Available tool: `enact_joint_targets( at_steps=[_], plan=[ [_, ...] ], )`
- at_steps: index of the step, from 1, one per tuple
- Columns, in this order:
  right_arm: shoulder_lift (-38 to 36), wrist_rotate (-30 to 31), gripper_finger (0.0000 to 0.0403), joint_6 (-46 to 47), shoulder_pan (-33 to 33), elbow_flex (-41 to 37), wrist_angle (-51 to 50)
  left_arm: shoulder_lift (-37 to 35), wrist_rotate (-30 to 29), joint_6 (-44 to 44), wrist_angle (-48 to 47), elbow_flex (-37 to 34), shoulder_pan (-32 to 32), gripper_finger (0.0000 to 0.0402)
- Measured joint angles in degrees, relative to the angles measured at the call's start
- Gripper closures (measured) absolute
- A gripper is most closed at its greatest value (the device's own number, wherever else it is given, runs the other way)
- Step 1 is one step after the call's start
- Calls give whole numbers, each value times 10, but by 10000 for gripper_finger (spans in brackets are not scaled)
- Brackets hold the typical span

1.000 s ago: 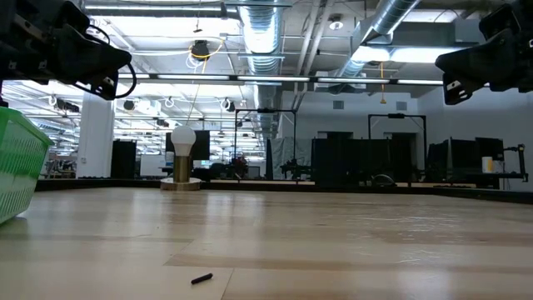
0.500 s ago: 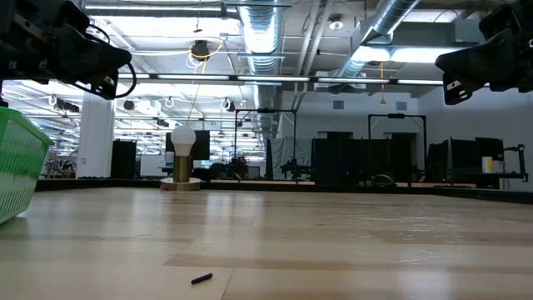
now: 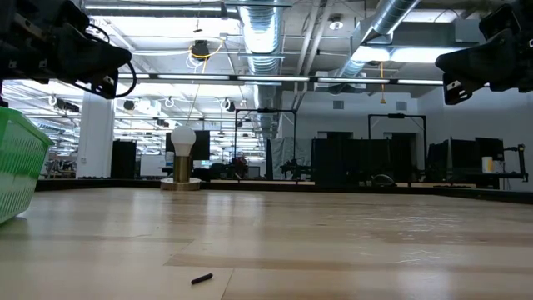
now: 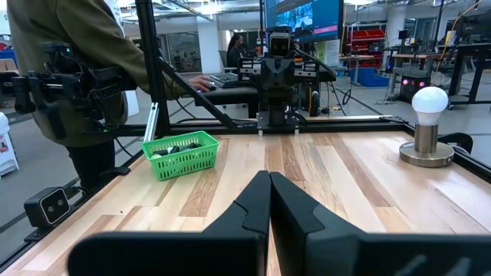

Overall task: Pick & Place Nail Polish
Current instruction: Return to Home Position

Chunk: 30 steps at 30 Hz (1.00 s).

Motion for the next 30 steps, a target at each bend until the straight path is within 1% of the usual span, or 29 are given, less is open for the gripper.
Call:
enact_joint_targets(
  at_steps=[30],
  plan=[
    [0, 0, 403, 0, 0, 0, 0, 0, 0, 0, 7, 0, 0, 394]
  ],
)
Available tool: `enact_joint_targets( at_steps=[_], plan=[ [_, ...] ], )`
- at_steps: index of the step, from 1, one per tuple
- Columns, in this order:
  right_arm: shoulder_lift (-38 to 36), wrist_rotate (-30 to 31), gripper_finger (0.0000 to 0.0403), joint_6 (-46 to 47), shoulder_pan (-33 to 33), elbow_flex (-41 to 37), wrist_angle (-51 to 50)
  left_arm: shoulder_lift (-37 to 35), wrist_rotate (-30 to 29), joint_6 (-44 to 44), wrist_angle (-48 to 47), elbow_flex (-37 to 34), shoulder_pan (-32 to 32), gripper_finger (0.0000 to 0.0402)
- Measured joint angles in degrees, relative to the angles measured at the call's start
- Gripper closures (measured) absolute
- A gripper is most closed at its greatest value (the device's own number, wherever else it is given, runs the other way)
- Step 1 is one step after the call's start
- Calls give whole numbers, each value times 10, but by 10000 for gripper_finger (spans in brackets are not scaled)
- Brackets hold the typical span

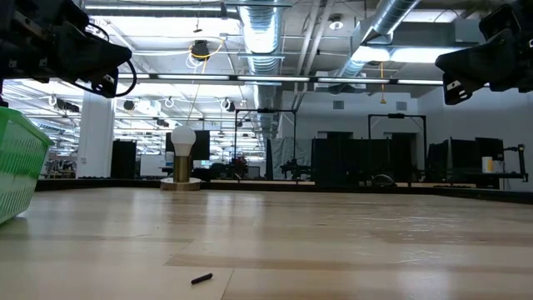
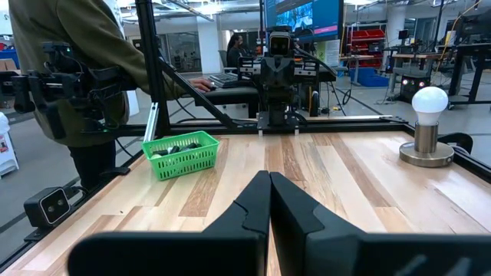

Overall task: Pick & Place Nail Polish
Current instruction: Return to Home Position

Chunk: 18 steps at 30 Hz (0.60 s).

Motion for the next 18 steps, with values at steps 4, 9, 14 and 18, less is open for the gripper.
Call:
enact_joint_targets(
  at_steps=[4, 9, 14, 18],
  plan=[
    [0, 0, 403, 0, 0, 0, 0, 0, 0, 0, 1, 0, 0, 394],
    [0, 0, 403, 0, 0, 0, 0, 0, 0, 0, 4, 0, 0, 394],
    [0, 0, 403, 0, 0, 0, 0, 0, 0, 0, 5, 0, 0, 394],
    [0, 0, 403, 0, 0, 0, 0, 0, 0, 0, 8, 0, 0, 394]
  ],
)
